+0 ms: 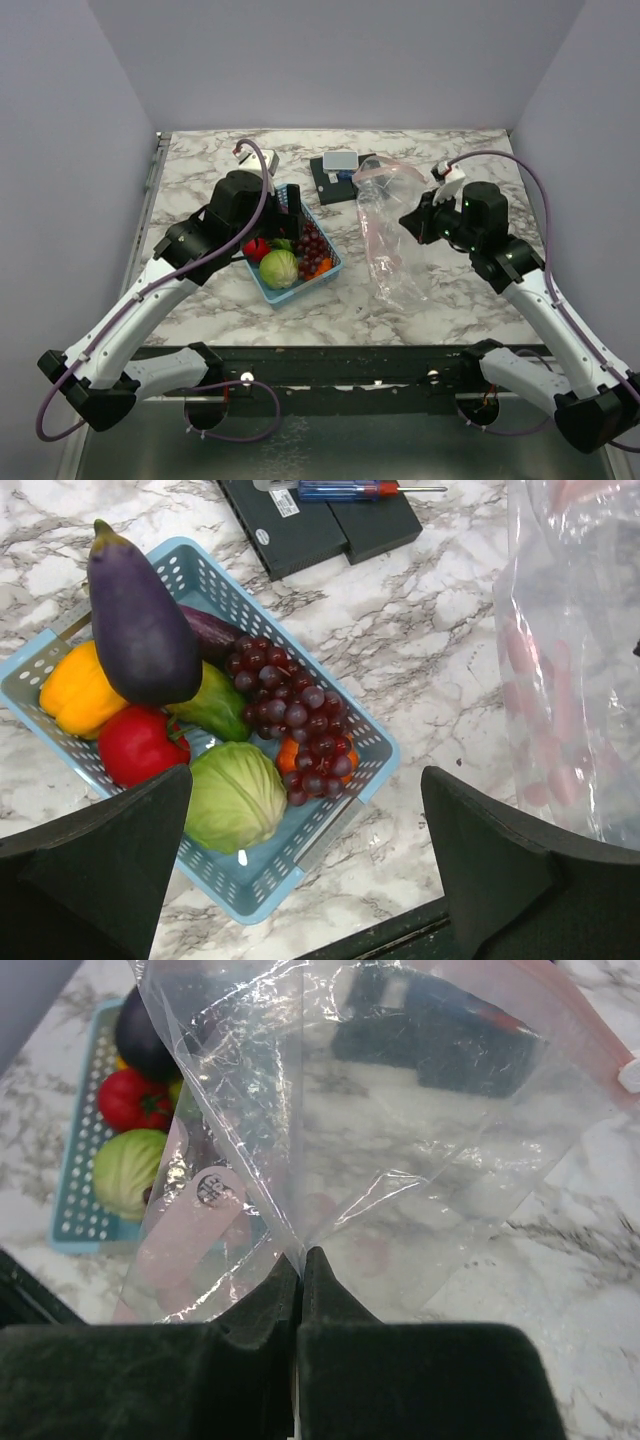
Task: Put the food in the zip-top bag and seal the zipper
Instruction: Open the zipper of the food storage bag at the center of the board.
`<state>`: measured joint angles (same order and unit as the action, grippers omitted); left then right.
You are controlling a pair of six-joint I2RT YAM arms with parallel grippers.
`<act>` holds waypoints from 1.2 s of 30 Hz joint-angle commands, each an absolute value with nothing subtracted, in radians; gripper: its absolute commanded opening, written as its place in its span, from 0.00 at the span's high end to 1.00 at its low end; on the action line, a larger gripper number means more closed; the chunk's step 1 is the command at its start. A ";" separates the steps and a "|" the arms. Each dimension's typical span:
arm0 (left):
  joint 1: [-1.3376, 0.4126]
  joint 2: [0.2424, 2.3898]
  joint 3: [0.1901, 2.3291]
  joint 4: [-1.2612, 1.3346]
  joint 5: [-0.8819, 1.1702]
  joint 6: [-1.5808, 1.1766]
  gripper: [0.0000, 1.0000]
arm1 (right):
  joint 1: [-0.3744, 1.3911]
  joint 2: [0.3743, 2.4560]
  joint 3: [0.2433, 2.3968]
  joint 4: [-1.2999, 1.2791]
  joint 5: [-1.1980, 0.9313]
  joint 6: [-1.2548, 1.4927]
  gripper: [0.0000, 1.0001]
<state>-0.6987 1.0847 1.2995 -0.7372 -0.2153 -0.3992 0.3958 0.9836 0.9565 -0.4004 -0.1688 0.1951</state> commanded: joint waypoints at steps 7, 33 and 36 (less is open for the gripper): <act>-0.635 1.082 1.384 -0.802 -0.198 -0.397 0.01 | 0.563 0.877 0.911 -0.356 -0.433 -0.169 0.99; -0.634 1.107 1.448 -0.848 0.184 -0.537 0.02 | 0.609 0.777 0.864 -0.446 -0.491 -0.521 0.99; -0.634 1.112 1.439 -0.848 0.203 -0.538 0.02 | 0.615 0.789 0.883 -0.446 -0.495 -0.533 0.99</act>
<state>-0.6361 1.1038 1.4342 -0.8272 0.1169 -0.5240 0.6025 0.7769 0.8440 -0.4240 -0.4728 -0.4904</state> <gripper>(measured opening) 0.983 0.011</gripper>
